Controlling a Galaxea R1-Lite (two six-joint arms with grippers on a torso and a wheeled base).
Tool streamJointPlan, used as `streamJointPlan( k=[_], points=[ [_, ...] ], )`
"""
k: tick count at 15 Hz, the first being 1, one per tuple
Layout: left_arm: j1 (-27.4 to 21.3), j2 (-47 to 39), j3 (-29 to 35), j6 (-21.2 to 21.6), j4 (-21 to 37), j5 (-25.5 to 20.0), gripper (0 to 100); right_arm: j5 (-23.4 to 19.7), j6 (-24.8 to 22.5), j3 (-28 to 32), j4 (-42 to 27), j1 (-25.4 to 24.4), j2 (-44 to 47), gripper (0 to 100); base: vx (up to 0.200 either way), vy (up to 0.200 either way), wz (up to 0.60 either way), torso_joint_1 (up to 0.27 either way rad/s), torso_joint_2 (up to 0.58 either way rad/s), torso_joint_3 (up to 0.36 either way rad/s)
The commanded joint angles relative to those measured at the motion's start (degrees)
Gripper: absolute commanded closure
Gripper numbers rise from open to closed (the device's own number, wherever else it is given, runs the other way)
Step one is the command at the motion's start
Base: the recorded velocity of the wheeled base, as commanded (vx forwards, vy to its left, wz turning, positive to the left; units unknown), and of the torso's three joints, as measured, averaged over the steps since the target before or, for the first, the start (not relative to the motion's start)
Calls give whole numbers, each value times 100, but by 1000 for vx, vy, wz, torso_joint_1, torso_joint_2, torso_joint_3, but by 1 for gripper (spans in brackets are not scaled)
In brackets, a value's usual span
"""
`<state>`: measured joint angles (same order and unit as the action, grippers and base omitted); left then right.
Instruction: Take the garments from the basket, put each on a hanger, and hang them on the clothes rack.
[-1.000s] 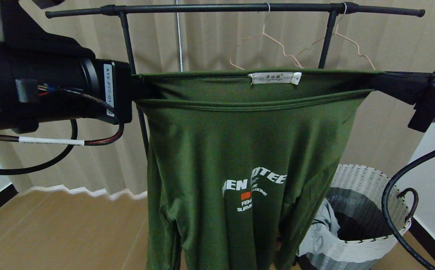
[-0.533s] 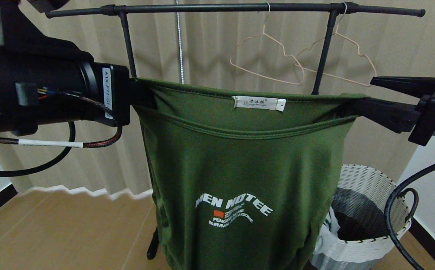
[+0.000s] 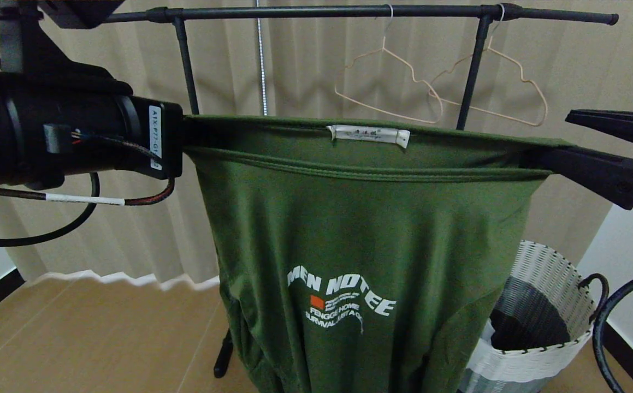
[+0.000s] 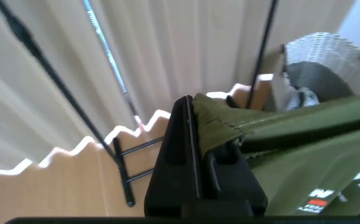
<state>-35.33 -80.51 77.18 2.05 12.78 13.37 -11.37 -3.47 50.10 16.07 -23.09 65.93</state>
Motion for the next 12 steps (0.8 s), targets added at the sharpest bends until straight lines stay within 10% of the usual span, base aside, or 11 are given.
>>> streamJointPlan(
  k=[1, 12],
  points=[
    [88, -79, -1, 6, 6, 87, 100, -119, 5, -27, -7, -3, -150, 0, 0, 0, 0, 0, 0, 0],
    [105, -26, -467, -20, -487, 95, 100, -374, 13, -458, 10, -3, -440, 0, 0, 0, 0, 0, 0, 0]
  ],
)
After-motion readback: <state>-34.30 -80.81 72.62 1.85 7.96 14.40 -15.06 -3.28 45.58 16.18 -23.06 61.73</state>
